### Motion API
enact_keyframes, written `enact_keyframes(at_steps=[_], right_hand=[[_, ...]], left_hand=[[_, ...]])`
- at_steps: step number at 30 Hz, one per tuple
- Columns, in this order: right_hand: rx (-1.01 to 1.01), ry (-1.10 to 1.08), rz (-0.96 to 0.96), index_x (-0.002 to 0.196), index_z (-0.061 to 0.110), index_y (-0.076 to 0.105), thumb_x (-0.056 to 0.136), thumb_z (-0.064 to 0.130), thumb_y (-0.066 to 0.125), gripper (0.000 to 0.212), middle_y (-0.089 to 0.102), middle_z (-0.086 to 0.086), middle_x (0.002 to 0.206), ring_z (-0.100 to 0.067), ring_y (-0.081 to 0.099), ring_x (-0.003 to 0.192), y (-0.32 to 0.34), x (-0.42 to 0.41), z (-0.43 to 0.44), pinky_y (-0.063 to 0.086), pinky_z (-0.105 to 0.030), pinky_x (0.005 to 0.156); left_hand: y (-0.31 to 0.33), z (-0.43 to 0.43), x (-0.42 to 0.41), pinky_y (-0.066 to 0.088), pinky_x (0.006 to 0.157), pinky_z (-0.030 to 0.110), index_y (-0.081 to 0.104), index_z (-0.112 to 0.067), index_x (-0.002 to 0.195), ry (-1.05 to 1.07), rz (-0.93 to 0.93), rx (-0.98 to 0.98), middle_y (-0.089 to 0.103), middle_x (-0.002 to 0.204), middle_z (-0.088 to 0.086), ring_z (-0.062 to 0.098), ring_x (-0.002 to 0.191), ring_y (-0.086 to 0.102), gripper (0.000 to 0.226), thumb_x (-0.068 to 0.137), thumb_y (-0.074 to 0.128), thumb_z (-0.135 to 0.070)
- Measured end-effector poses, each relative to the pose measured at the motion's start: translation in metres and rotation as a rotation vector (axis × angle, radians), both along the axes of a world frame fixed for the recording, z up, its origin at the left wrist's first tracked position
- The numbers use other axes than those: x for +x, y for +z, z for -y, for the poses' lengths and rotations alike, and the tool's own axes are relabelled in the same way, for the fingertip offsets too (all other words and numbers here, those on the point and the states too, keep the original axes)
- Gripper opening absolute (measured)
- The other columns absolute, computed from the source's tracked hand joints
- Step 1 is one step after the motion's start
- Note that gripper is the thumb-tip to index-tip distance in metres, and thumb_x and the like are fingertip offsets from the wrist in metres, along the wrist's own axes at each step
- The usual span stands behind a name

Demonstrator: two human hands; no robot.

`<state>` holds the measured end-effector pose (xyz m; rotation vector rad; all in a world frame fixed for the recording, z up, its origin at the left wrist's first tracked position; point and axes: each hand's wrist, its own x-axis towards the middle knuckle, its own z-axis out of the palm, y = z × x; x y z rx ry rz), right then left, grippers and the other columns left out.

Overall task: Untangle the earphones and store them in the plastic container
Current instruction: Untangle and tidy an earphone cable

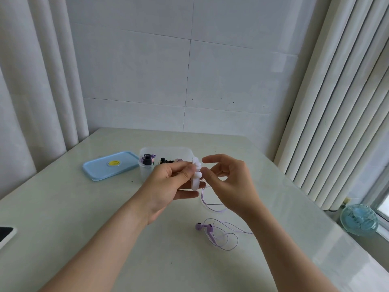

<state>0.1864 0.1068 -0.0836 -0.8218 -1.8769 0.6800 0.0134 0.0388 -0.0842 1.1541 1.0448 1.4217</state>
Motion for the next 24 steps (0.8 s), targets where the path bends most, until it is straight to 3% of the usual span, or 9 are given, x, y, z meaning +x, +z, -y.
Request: enact_keyframes(at_steps=[3, 6, 12, 14, 16, 19, 24], right_hand=[[0.016, -0.028, 0.007, 0.099, 0.031, 0.077, 0.091, 0.034, 0.081, 0.009, 0.074, 0.004, 0.07, -0.011, 0.073, 0.075, 0.001, 0.001, 0.001, 0.058, -0.03, 0.081], [0.033, -0.079, 0.009, 0.083, 0.03, 0.077, 0.09, 0.038, 0.081, 0.011, 0.072, 0.004, 0.064, -0.015, 0.07, 0.065, 0.002, 0.001, 0.002, 0.055, -0.03, 0.068], [0.043, -0.099, -0.017, 0.078, 0.026, 0.074, 0.092, 0.036, 0.08, 0.018, 0.061, -0.005, 0.052, -0.028, 0.055, 0.049, 0.004, 0.001, 0.005, 0.041, -0.031, 0.053], [0.041, -0.087, -0.003, 0.08, 0.025, 0.075, 0.095, 0.027, 0.077, 0.015, 0.063, -0.005, 0.054, -0.032, 0.058, 0.052, 0.003, 0.0, 0.004, 0.047, -0.036, 0.055], [0.018, -0.083, 0.021, 0.08, 0.022, 0.076, 0.094, 0.018, 0.073, 0.015, 0.068, -0.002, 0.058, -0.027, 0.064, 0.055, 0.003, 0.0, 0.005, 0.053, -0.038, 0.058], [-0.099, -0.023, 0.051, 0.079, 0.015, 0.076, 0.092, 0.013, 0.07, 0.015, 0.073, -0.002, 0.061, -0.014, 0.065, 0.049, 0.006, 0.0, 0.011, 0.05, -0.027, 0.056], [-0.237, 0.153, 0.158, 0.08, 0.009, 0.077, 0.092, 0.009, 0.068, 0.014, 0.075, -0.008, 0.066, -0.022, 0.064, 0.05, 0.012, 0.0, 0.021, 0.053, -0.036, 0.052]], left_hand=[[0.001, 0.001, -0.005, 0.06, 0.078, 0.03, 0.081, -0.015, 0.116, -0.006, 0.042, -0.038, 0.08, 0.104, 0.006, 0.017, 0.1, 0.075, 0.034, 0.092, 0.072, -0.037], [0.002, 0.001, -0.005, 0.06, 0.076, 0.027, 0.078, -0.008, 0.12, -0.034, 0.16, -0.058, 0.077, 0.107, 0.01, 0.019, 0.102, 0.074, 0.036, 0.092, 0.07, -0.029], [0.003, -0.002, -0.003, 0.063, 0.088, 0.034, 0.07, 0.005, 0.122, -0.072, 0.337, -0.033, 0.074, 0.124, 0.023, 0.029, 0.114, 0.074, 0.031, 0.097, 0.063, -0.012], [0.002, -0.003, -0.003, 0.062, 0.09, 0.031, 0.071, 0.008, 0.118, -0.065, 0.365, -0.021, 0.074, 0.123, 0.024, 0.028, 0.116, 0.074, 0.027, 0.099, 0.062, -0.01], [0.001, -0.004, -0.005, 0.062, 0.088, 0.029, 0.077, 0.003, 0.111, -0.025, 0.341, -0.008, 0.076, 0.115, 0.019, 0.023, 0.11, 0.074, 0.027, 0.096, 0.067, -0.017], [-0.001, -0.005, -0.009, 0.062, 0.085, 0.034, 0.08, -0.009, 0.107, 0.084, 0.248, -0.012, 0.079, 0.111, 0.008, 0.018, 0.1, 0.075, 0.029, 0.09, 0.072, -0.031], [-0.005, -0.01, -0.008, 0.064, 0.082, 0.035, 0.075, -0.005, 0.115, 0.278, 0.116, 0.004, 0.08, 0.106, 0.013, 0.024, 0.098, 0.078, 0.029, 0.099, 0.071, -0.029]])
